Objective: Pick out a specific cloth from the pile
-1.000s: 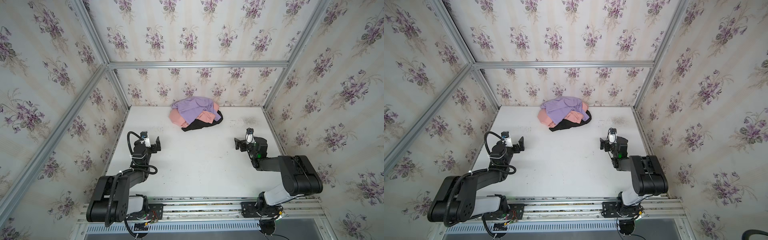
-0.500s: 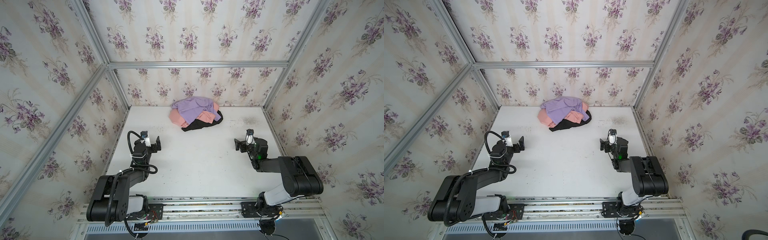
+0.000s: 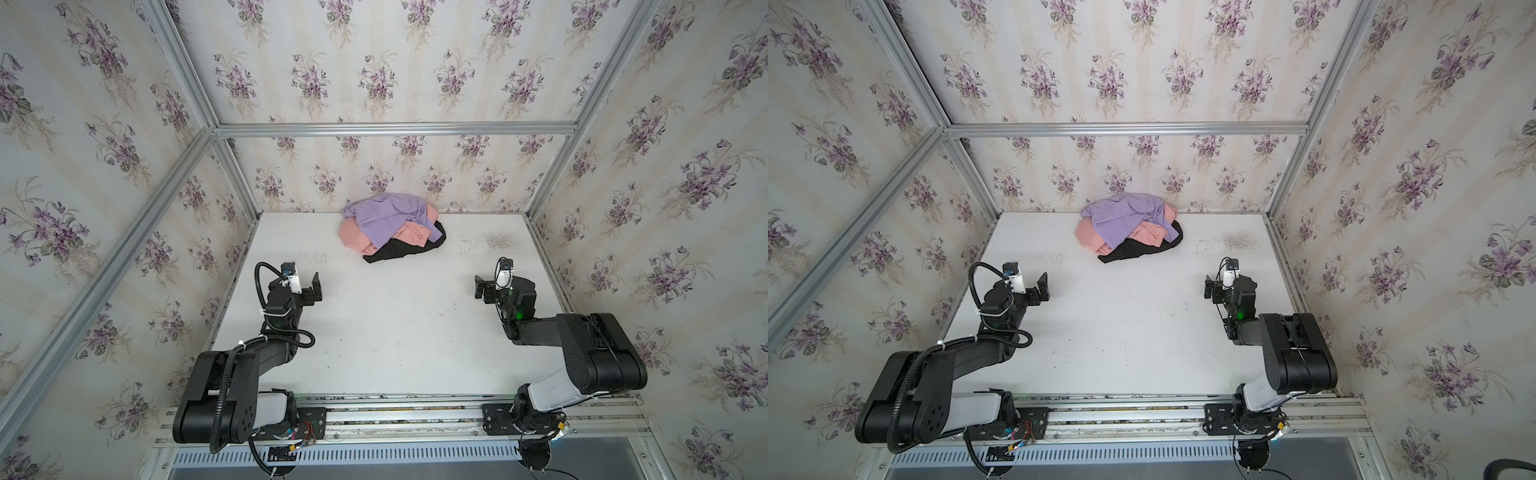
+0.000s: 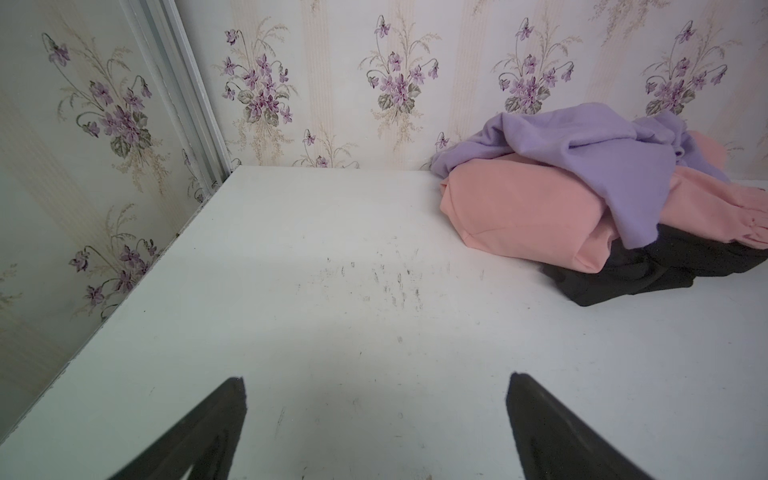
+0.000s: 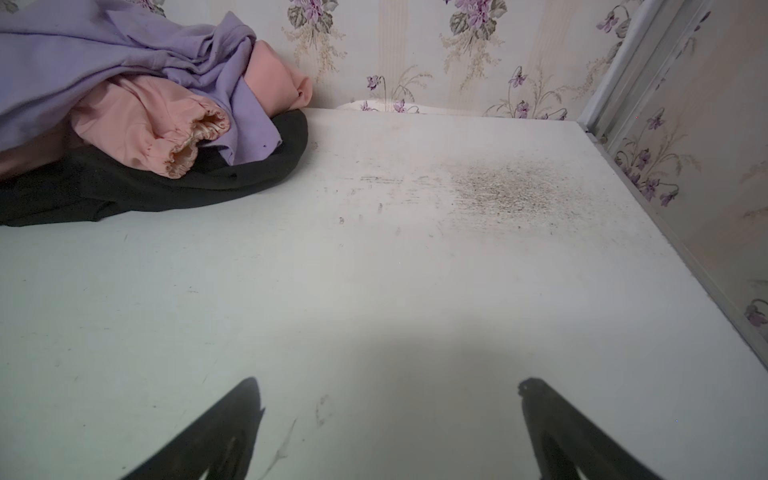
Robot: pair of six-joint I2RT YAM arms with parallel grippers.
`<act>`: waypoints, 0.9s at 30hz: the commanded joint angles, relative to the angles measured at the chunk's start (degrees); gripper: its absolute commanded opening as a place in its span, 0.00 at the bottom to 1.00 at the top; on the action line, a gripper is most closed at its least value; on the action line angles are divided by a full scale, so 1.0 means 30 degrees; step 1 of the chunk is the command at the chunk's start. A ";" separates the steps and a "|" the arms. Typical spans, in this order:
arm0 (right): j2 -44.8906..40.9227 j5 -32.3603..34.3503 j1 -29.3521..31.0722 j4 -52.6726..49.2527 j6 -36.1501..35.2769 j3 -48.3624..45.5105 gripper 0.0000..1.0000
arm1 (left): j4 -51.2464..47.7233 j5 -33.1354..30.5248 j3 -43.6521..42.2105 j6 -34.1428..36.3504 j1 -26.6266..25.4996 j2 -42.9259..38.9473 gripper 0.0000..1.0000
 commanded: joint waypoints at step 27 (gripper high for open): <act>-1.0027 0.1426 0.2104 -1.0024 0.6696 0.3245 0.90 | -1.0532 -0.1489 0.4647 -0.2368 -0.1318 -0.6209 1.00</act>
